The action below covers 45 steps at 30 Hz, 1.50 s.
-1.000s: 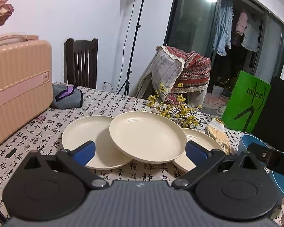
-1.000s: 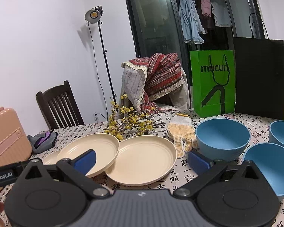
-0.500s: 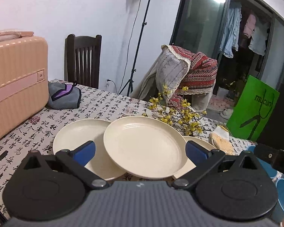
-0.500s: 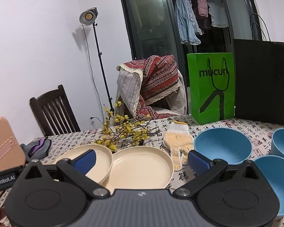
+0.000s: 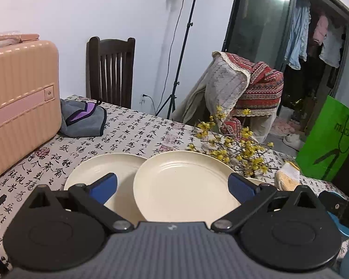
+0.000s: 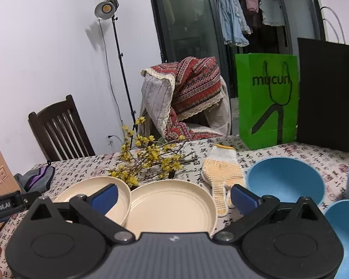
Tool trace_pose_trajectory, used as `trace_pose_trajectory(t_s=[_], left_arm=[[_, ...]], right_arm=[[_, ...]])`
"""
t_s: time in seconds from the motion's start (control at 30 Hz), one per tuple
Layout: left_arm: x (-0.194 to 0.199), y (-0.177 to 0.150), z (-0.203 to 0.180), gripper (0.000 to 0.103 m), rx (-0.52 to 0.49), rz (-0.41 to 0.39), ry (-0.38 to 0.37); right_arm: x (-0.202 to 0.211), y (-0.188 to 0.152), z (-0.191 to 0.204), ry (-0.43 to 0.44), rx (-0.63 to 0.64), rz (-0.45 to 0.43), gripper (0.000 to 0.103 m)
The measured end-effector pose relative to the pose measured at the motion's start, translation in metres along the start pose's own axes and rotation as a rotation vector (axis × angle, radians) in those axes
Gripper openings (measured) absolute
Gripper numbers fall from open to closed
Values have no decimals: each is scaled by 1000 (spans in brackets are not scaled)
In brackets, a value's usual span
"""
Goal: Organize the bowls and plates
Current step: 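Lower both open grippers to the rim of the top cream plate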
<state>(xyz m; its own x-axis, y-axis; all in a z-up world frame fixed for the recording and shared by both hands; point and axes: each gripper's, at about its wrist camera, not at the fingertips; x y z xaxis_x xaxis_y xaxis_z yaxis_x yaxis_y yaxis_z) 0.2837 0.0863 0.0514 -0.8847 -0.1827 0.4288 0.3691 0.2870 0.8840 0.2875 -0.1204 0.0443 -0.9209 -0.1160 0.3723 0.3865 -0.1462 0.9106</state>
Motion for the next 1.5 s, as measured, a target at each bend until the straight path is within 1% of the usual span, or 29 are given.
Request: trace_pose_trajectory(t_s=[0.23, 0.4, 0.57, 0.63, 0.73, 0.83, 0.9, 1.0, 1.2, 1.4, 1.5], left_arm=[[-18, 6, 3, 103, 21, 9, 15], [-33, 9, 9, 103, 34, 22, 32], [-44, 12, 19, 103, 48, 14, 48], [-48, 12, 24, 103, 56, 15, 48], [-55, 11, 33, 103, 87, 24, 28], [-62, 10, 36, 103, 74, 23, 52], [-65, 9, 39, 103, 63, 20, 48], [-68, 7, 43, 103, 58, 8, 34], [-79, 7, 50, 103, 25, -6, 63], [-88, 6, 58, 103, 32, 9, 80], [-91, 3, 58, 103, 35, 21, 80]], right_arm=[[-22, 5, 7, 15, -8, 21, 103], [-35, 6, 10, 6, -29, 27, 103], [-45, 4, 13, 8, -48, 34, 103], [-51, 3, 16, 10, -52, 39, 103], [-59, 1, 20, 15, -59, 44, 103], [-66, 0, 23, 20, -92, 39, 103], [-72, -1, 26, 33, -108, 40, 103], [-80, -4, 31, 23, -80, 43, 103], [-92, -15, 30, 28, -69, 47, 103], [-100, -30, 27, 49, -90, 35, 103], [-104, -33, 26, 57, -93, 49, 103]])
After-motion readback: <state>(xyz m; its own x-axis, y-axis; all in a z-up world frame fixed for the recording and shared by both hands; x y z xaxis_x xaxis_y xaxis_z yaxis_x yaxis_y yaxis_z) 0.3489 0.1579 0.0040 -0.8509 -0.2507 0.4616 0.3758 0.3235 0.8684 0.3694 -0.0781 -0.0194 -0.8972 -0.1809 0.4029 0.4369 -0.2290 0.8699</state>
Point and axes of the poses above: each gripper's, at about its wrist camera, not at the fingertips, and x roughly against the way its jaws point, z to its left, y to its top, and after that the axes turned 6 degrees about -z, right-handed
